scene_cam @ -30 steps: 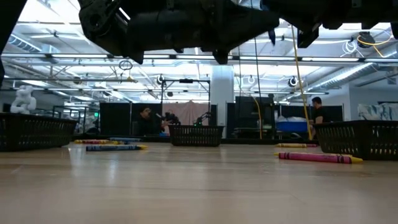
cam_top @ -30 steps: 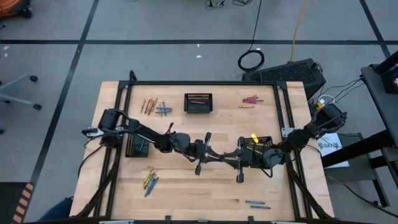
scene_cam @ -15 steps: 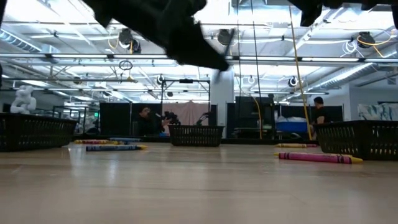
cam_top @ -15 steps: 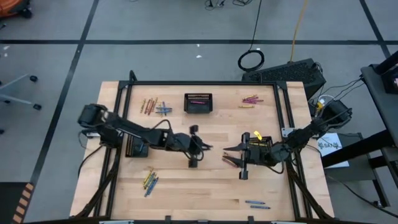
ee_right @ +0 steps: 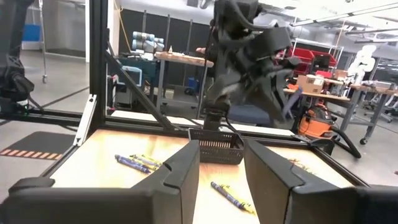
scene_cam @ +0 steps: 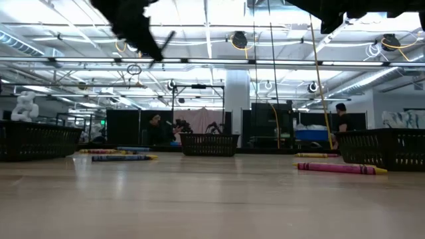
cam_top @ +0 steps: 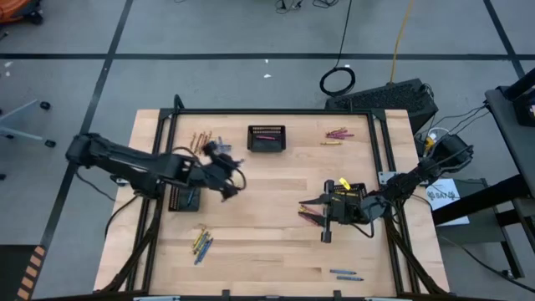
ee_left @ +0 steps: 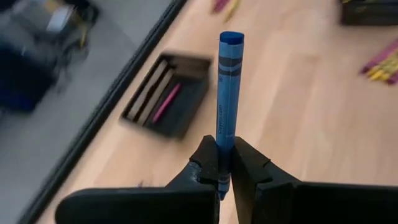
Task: Sort crayons
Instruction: Put the blue crayon into the bottom left black bin
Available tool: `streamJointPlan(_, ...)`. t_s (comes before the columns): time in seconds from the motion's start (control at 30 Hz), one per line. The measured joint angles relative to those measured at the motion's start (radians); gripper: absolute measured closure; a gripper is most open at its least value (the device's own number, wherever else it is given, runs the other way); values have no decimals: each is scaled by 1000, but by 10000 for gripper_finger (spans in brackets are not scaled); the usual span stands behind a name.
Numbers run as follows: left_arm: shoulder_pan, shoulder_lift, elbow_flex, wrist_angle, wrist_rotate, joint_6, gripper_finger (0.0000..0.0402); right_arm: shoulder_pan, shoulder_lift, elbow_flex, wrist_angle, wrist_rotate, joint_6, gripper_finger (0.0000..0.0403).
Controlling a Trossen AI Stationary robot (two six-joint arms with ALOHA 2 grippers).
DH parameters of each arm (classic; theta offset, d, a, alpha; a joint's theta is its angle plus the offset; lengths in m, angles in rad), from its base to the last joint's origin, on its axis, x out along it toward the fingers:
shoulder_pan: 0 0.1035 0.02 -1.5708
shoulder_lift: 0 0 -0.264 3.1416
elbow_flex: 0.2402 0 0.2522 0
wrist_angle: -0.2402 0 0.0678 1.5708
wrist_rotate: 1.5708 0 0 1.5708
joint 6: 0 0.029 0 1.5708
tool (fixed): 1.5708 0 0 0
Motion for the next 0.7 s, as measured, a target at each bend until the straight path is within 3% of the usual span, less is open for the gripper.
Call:
streamJointPlan(0.3, 20, -195, 0, -447, 39, -435, 391, 0, 0, 0, -9, 0, -23, 289)
streamJointPlan(0.7, 19, -216, 0, -750, 171, -778, 391, -3, 0, 0, -9, 0, -24, 289)
